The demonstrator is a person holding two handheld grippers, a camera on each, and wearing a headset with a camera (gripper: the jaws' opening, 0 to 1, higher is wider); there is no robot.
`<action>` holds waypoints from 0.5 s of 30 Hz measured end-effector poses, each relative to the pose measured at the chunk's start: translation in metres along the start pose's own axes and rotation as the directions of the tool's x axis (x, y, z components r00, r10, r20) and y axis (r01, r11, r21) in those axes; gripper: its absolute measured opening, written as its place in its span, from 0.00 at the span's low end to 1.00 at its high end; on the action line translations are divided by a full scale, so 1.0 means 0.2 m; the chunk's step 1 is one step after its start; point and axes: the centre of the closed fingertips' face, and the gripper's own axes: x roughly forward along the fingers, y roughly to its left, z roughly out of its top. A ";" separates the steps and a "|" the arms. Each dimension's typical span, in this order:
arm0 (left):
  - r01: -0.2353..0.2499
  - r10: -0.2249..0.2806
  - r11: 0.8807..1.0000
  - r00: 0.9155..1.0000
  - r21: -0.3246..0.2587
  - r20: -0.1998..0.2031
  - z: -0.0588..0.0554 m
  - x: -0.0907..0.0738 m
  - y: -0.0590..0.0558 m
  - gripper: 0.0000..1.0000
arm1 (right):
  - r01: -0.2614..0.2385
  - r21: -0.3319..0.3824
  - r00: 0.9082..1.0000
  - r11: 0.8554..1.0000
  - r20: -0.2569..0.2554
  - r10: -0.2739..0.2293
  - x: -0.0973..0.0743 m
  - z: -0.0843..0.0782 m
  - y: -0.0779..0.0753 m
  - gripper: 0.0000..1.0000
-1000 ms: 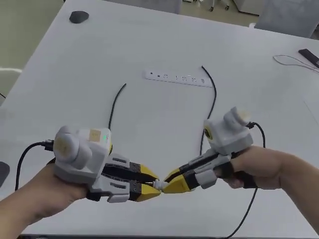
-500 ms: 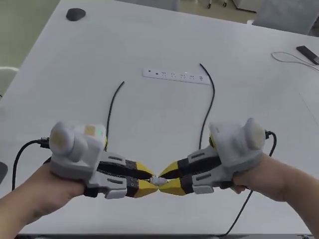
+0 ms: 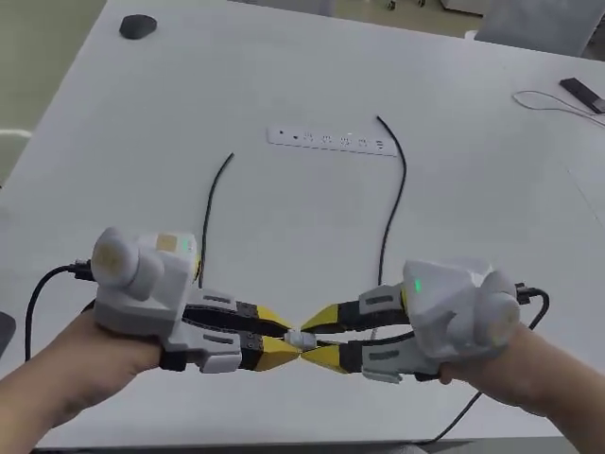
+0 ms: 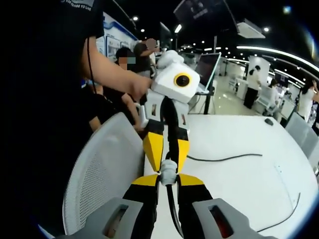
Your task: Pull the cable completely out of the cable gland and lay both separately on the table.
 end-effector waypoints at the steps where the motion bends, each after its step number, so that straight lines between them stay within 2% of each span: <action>1: 0.000 0.000 1.000 1.000 0.003 -0.001 0.00 0.00 0.00 0.15 | 0.000 -0.010 1.000 1.000 -0.001 0.000 0.00 0.00 0.00 0.09; 10: 0.002 -0.002 1.000 1.000 0.019 0.006 0.01 0.00 -0.02 0.15 | 0.000 0.034 1.000 0.999 0.016 0.000 -0.02 0.01 0.01 0.10; 15: 0.000 0.000 0.999 1.000 0.044 -0.004 0.00 0.01 -0.02 0.15 | 0.014 0.068 0.999 0.998 0.031 -0.016 -0.04 0.02 0.00 0.14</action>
